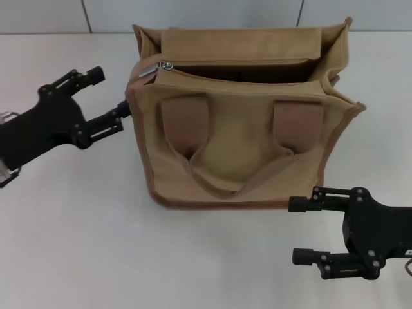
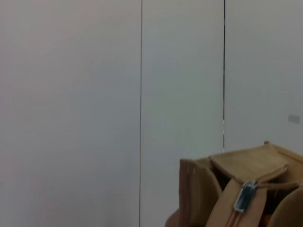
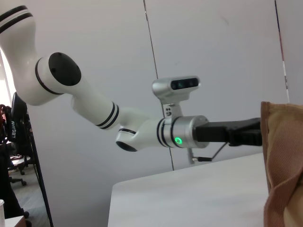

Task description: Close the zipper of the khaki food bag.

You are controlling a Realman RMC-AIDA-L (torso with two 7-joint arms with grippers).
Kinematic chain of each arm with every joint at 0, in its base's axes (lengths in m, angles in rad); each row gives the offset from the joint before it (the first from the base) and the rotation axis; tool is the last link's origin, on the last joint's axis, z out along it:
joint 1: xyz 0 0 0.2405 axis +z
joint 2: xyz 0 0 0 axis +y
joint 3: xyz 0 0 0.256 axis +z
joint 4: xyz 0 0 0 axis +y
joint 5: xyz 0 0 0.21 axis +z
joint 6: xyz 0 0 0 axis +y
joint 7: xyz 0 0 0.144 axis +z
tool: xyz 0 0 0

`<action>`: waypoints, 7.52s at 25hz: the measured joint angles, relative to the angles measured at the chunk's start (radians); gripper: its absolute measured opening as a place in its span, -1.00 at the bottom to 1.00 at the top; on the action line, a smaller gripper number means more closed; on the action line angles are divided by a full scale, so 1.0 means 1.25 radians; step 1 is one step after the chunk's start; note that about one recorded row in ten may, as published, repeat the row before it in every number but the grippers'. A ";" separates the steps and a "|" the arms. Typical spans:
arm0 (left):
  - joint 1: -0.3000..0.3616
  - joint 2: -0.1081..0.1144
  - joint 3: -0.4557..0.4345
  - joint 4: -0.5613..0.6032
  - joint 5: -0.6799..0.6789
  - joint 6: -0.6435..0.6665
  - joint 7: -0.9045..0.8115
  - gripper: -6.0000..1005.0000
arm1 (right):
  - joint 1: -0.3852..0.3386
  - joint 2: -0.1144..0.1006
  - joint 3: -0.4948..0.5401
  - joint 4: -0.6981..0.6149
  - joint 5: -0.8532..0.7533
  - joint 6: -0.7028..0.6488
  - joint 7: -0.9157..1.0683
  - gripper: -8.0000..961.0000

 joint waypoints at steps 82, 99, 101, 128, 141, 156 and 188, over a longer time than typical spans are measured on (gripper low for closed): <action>-0.097 -0.006 0.064 -0.078 -0.144 0.052 -0.050 -0.95 | 0.237 -0.061 -0.032 -0.057 0.190 0.057 0.618 0.53; -0.048 -0.004 0.063 -0.077 -0.188 0.080 -0.043 -0.95 | 0.291 -0.061 -0.041 -0.058 0.190 0.077 0.820 0.43; -0.046 -0.006 0.063 -0.080 -0.192 0.084 -0.041 -0.95 | 0.295 -0.061 -0.046 -0.058 0.190 0.081 0.869 0.40; -0.082 -0.009 0.069 -0.183 -0.285 0.070 0.033 -0.95 | 0.343 0.005 -0.101 -0.013 0.204 0.285 1.210 -0.15; -0.087 -0.008 0.067 -0.183 -0.286 0.065 0.024 -0.95 | 0.357 -0.005 -0.188 -0.076 0.201 0.332 1.188 -0.15; -0.097 -0.009 0.068 -0.183 -0.286 0.063 0.022 -0.95 | 0.367 -0.005 -0.213 -0.126 0.170 0.326 1.185 -0.16; -0.152 -0.010 0.080 -0.225 -0.277 0.032 0.029 -0.95 | 0.397 0.000 -0.271 -0.137 0.157 0.343 1.189 -0.17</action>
